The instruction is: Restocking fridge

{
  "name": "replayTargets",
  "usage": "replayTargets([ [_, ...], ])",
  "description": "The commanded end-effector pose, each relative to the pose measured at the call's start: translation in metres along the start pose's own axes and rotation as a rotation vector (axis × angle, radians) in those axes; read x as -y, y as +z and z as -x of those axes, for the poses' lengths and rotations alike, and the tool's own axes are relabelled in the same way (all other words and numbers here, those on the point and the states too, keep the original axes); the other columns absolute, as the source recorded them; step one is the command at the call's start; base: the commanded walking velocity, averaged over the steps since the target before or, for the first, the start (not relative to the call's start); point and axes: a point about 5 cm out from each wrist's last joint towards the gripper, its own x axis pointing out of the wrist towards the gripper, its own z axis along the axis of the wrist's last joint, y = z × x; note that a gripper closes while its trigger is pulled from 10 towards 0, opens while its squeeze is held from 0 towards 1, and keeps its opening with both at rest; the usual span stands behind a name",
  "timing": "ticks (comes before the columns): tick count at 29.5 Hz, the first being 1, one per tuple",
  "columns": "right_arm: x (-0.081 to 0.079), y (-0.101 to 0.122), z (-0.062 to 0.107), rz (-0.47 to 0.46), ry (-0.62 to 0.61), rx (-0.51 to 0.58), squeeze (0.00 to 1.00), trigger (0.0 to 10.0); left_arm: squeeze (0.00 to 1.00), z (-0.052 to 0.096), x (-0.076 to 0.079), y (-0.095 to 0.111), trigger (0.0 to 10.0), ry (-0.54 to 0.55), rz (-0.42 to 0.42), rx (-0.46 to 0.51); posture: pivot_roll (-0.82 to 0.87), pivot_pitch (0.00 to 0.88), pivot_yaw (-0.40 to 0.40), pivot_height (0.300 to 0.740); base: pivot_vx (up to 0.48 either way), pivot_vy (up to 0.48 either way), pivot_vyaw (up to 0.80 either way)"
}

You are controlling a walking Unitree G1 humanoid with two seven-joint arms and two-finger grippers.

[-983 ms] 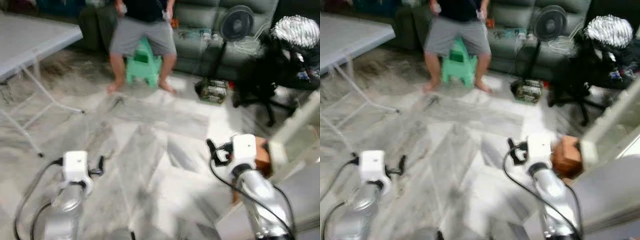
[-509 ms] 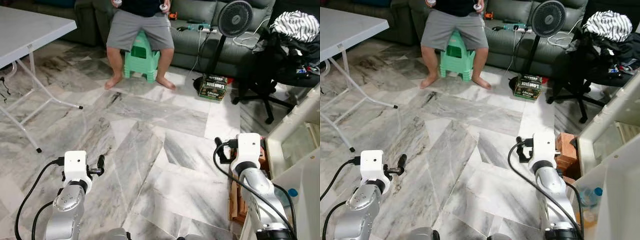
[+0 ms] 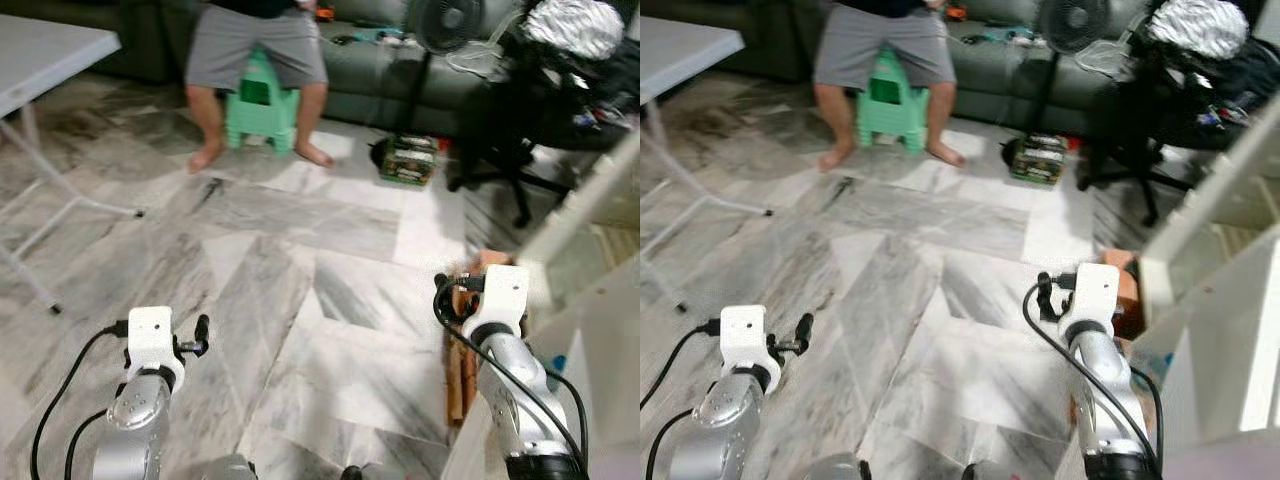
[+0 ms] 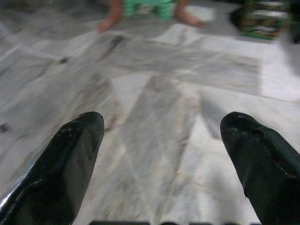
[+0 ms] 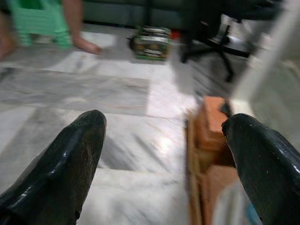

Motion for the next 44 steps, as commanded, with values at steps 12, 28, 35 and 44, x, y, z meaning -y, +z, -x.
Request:
replayTargets([
  [12,0.0008,0.0062,-0.0004,0.006,0.002,0.014,0.00,10.0,0.00,0.0023,0.0058,0.0023,10.0,-0.043,0.009,0.009,0.10,0.012,-0.042,0.740,0.000,0.000,-0.80],
  [28,-0.0030,0.0076,-0.0026,0.002,0.018,0.013,0.00,10.0,0.00,0.0012,0.0063,0.0024,10.0,-0.054,0.013,0.006,0.10,0.015,-0.042,0.740,-0.273,0.000,-0.52],
  [35,-0.0037,0.0079,-0.0035,0.001,0.022,0.013,0.00,10.0,0.00,0.0006,0.0067,0.0027,10.0,-0.056,0.016,0.010,0.10,0.014,-0.042,0.740,-0.342,0.000,0.00],
  [44,-0.0057,0.0095,-0.0055,0.000,0.026,0.015,0.00,10.0,0.00,-0.0004,0.0070,0.0039,10.0,-0.056,0.021,0.015,0.10,0.010,-0.044,0.740,0.000,0.000,-0.37],
])
